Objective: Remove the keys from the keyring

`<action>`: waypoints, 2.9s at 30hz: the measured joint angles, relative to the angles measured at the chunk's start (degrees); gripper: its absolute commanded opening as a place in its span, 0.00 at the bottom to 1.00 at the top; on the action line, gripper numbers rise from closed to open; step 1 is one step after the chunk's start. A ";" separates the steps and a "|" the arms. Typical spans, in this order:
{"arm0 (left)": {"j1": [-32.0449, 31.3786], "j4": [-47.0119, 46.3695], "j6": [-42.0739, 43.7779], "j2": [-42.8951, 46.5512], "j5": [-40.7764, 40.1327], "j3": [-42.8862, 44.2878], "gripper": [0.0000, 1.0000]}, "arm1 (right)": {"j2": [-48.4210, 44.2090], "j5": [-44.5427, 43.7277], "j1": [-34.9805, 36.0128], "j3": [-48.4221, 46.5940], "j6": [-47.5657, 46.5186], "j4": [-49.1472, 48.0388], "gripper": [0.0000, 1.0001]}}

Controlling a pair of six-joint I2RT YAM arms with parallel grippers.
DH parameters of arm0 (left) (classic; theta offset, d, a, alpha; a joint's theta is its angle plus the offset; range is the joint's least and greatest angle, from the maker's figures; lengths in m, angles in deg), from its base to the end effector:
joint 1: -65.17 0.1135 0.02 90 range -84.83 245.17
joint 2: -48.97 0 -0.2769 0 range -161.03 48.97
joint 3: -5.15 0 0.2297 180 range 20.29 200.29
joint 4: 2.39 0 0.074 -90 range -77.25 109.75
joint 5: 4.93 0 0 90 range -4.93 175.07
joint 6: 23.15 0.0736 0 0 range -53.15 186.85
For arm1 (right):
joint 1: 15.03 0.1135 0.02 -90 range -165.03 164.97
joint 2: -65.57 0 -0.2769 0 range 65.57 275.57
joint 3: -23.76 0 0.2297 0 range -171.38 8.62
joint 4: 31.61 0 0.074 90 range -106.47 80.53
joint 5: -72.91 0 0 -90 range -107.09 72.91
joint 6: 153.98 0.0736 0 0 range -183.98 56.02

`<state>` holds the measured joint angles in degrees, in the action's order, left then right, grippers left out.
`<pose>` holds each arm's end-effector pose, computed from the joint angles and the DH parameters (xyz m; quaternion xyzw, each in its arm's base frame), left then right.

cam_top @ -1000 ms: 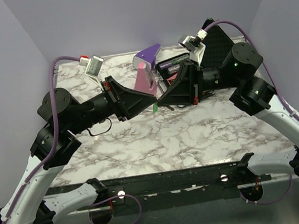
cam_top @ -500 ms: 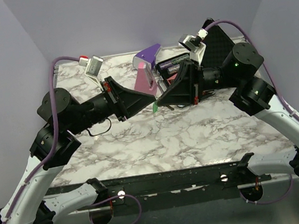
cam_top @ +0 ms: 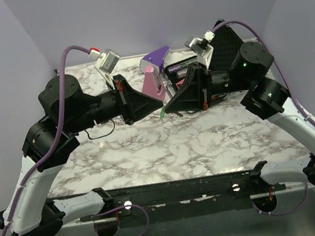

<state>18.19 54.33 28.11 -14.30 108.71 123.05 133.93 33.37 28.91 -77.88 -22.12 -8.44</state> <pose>0.0942 -0.1442 0.5430 0.1924 0.6926 -0.5702 0.3977 0.1254 0.1997 0.5181 -0.3373 0.5748 0.6726 0.3217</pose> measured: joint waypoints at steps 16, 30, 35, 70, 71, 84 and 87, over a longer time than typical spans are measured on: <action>0.00 15.32 10.51 -6.19 2.60 9.97 0.00 | 2.67 4.81 0.00 -1.46 -3.74 7.80 0.01; 0.11 17.75 15.63 -8.11 8.68 11.54 0.00 | 4.63 10.78 -0.02 -3.41 -4.37 11.65 0.01; 0.11 18.01 16.90 -8.55 10.45 11.69 0.00 | 5.16 12.44 -0.02 -3.48 -4.39 11.96 0.01; 0.42 12.35 13.25 0.39 -2.47 8.07 0.84 | 6.34 11.23 1.38 -4.09 -4.63 13.60 0.01; 0.42 11.21 12.48 1.68 -3.23 7.02 0.84 | 6.29 10.58 1.38 -4.09 -4.63 13.29 0.01; 0.70 -15.50 -3.10 22.27 -12.00 -23.12 0.78 | 2.38 3.65 1.38 -0.50 2.14 -1.73 0.01; 0.76 -22.18 -7.10 24.48 -12.24 -28.72 0.74 | 1.31 2.51 1.38 1.38 4.48 -6.93 0.01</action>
<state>18.95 32.15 21.00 10.18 96.47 94.33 135.24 35.88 30.29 -76.50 -17.64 -15.36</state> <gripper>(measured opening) 0.784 0.010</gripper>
